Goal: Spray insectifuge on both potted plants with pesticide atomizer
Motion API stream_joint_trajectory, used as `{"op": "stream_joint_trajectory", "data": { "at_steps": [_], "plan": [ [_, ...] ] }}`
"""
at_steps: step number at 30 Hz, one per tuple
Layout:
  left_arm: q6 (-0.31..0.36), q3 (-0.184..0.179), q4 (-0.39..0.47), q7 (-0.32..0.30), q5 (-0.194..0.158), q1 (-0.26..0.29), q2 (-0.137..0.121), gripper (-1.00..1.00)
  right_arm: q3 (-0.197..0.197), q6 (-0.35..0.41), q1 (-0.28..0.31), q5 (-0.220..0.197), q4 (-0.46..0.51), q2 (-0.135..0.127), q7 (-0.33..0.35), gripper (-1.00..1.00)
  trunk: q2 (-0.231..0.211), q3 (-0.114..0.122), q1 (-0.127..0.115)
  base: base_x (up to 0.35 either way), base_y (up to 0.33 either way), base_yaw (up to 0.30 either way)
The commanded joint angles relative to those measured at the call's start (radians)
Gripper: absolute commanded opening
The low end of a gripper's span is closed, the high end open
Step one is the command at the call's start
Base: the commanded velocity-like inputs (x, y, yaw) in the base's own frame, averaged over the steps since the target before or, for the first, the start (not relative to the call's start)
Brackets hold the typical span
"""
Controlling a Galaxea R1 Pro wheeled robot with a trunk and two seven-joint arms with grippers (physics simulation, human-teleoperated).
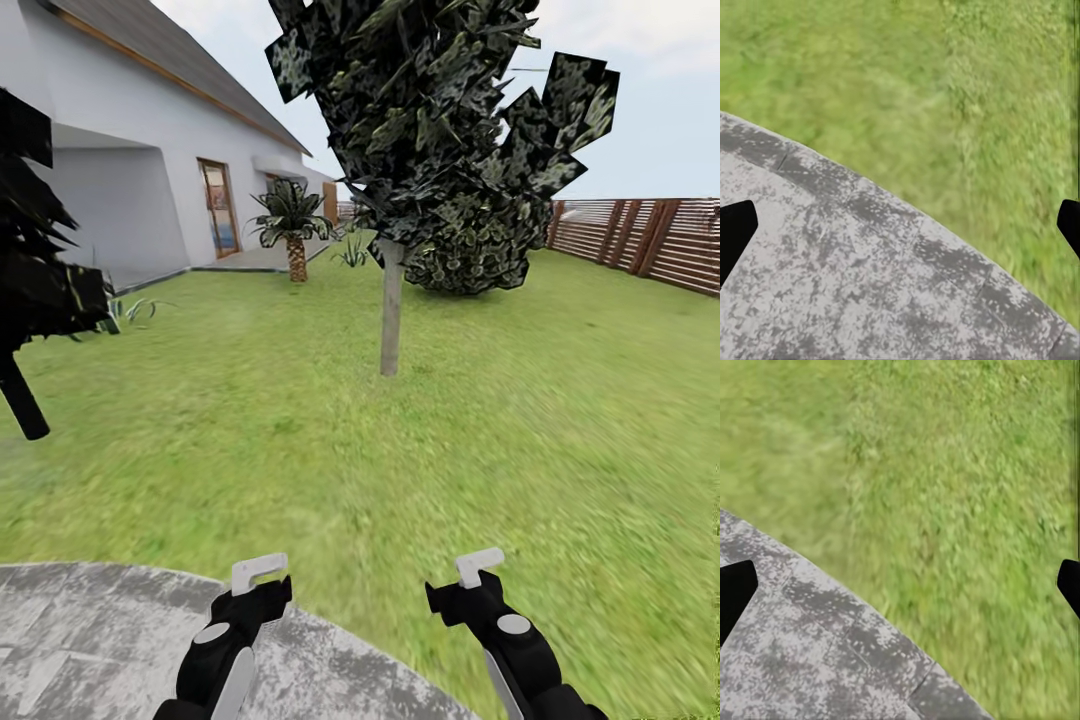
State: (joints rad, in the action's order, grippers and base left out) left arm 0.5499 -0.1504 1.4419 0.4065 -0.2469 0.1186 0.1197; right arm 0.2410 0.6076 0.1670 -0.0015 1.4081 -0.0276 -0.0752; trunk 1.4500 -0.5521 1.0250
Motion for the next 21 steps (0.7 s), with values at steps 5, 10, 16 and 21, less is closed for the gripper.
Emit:
{"op": "stream_joint_trajectory", "data": {
  "at_steps": [5,10,16,21],
  "plan": [
    [0.001,0.0,0.0,0.0,-0.001,0.0,0.0,1.0,0.0,0.001,0.0,0.0,0.0,0.0,0.0,1.0,0.0,0.0,0.0,0.258,0.199,-0.29],
    [0.002,0.0,0.0,0.0,-0.003,0.0,0.0,1.0,0.0,0.001,0.0,0.0,0.0,0.0,0.0,1.0,0.0,0.0,0.0,0.255,0.201,-0.291],
    [0.002,0.0,0.0,0.0,-0.003,0.0,0.0,1.0,-0.001,0.001,0.0,0.0,0.0,0.0,0.0,1.0,0.0,0.0,0.0,0.255,0.201,-0.291],
    [0.002,0.002,0.002,0.0,-0.005,0.0,-0.001,1.0,-0.015,0.001,0.0,0.0,0.0,0.0,0.0,1.0,0.0,0.0,0.0,0.241,0.186,-0.291]
  ]
}}
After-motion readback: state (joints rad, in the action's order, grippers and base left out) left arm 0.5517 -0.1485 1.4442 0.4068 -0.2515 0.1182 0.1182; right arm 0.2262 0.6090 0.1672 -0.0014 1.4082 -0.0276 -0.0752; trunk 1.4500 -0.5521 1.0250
